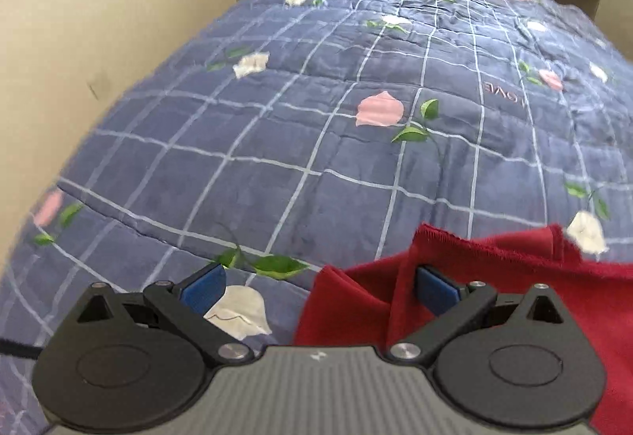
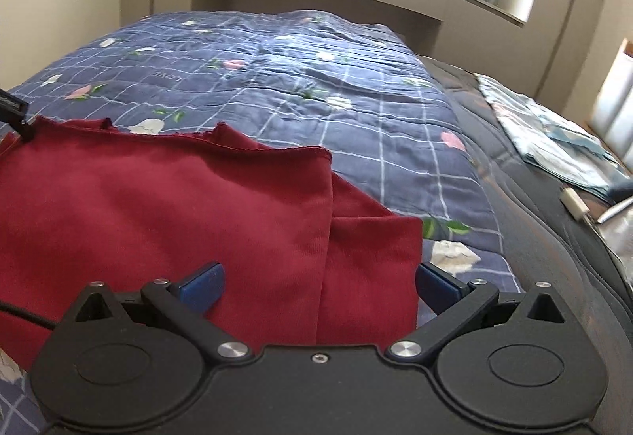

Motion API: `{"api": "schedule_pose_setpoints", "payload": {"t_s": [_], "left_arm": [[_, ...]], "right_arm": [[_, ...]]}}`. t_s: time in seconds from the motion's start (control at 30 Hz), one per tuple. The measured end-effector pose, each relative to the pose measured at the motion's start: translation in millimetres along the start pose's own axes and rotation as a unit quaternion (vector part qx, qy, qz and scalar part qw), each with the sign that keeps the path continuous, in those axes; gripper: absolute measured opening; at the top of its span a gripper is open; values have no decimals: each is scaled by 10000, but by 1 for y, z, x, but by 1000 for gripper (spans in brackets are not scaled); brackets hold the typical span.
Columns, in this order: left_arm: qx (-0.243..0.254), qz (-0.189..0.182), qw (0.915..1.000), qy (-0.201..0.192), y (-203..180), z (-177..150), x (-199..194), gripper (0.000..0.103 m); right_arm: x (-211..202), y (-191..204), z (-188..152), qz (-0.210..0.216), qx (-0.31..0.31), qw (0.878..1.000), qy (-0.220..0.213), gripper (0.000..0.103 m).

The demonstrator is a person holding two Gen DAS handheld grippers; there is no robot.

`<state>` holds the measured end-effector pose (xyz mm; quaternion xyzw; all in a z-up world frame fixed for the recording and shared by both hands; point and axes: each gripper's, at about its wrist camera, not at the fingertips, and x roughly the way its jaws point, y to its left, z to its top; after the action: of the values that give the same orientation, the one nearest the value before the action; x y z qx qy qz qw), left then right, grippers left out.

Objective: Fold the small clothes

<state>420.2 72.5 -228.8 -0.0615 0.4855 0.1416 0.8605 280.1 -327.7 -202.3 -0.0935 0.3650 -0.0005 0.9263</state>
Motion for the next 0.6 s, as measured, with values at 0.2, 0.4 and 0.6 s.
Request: {"api": "schedule_pose_setpoints", "payload": {"t_s": [0.2, 0.4, 0.6], "left_arm": [[133, -569, 9983, -65, 21, -2, -18, 103], [487, -572, 9969, -236, 28, -20, -46, 103], [355, -526, 9978, -211, 44, -46, -55, 103]], "right_arm": [[1, 24, 23, 72, -2, 9997, -251, 102], [39, 77, 54, 340, -358, 9985, -235, 102], [62, 121, 64, 486, -592, 9966, -289, 102]]}}
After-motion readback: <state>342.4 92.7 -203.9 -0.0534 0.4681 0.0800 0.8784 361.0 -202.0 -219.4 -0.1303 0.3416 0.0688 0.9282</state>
